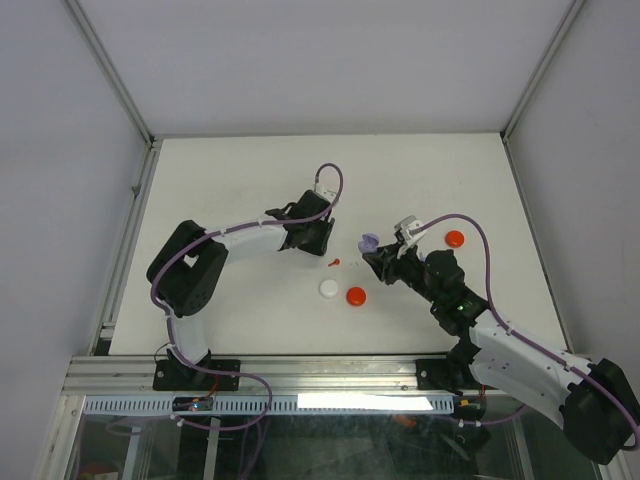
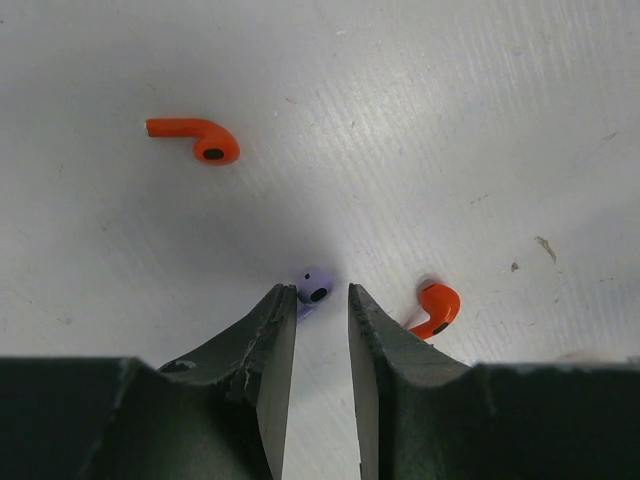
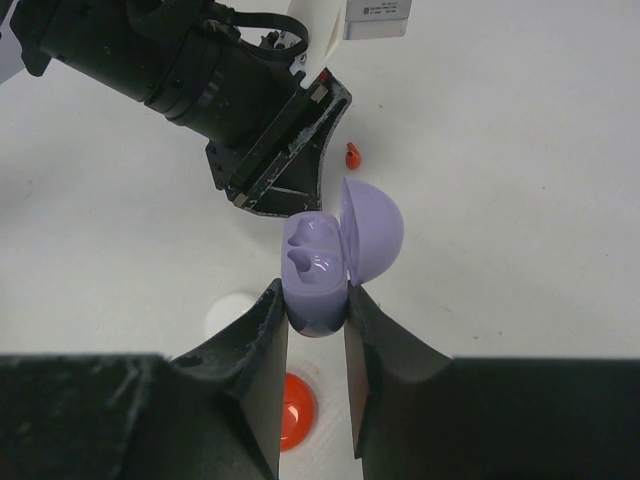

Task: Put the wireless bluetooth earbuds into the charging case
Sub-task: Pick up the earbud from the center of the board.

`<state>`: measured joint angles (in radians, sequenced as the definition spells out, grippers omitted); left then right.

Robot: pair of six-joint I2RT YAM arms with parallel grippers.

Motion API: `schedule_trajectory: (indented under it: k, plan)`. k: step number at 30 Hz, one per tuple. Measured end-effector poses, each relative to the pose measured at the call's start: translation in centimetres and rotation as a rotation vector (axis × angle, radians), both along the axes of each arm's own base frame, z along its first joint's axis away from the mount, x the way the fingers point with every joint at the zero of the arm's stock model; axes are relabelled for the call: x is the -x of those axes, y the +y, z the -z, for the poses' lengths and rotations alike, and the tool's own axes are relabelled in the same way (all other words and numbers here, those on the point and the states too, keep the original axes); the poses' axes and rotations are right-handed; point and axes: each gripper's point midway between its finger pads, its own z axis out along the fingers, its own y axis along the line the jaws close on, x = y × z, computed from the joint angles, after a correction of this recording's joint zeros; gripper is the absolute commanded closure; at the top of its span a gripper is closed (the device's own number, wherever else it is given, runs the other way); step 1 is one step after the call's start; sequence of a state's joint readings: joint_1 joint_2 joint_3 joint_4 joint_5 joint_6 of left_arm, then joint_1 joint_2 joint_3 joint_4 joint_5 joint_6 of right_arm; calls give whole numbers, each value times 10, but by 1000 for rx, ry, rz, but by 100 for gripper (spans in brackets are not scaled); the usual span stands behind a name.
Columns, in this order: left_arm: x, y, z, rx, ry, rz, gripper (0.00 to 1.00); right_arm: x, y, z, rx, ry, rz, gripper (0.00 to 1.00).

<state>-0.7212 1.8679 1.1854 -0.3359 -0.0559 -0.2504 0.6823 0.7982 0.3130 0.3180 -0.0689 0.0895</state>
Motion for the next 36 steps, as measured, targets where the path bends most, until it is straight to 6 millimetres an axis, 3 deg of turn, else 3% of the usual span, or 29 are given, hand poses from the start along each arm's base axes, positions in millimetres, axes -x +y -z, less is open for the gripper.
schedule_trajectory:
  k: [7,19,36]
  plan:
    - [-3,-2,-5,-6,-4,-1,74,0,0,0,0,-1,-1,100]
    - [-1,-4,6,-75,17,7,75,0,0,-1,-3,-2,-4,100]
    - [-3,-3,6,-108,11,6,95,4,3,-4,-11,-6,-30,100]
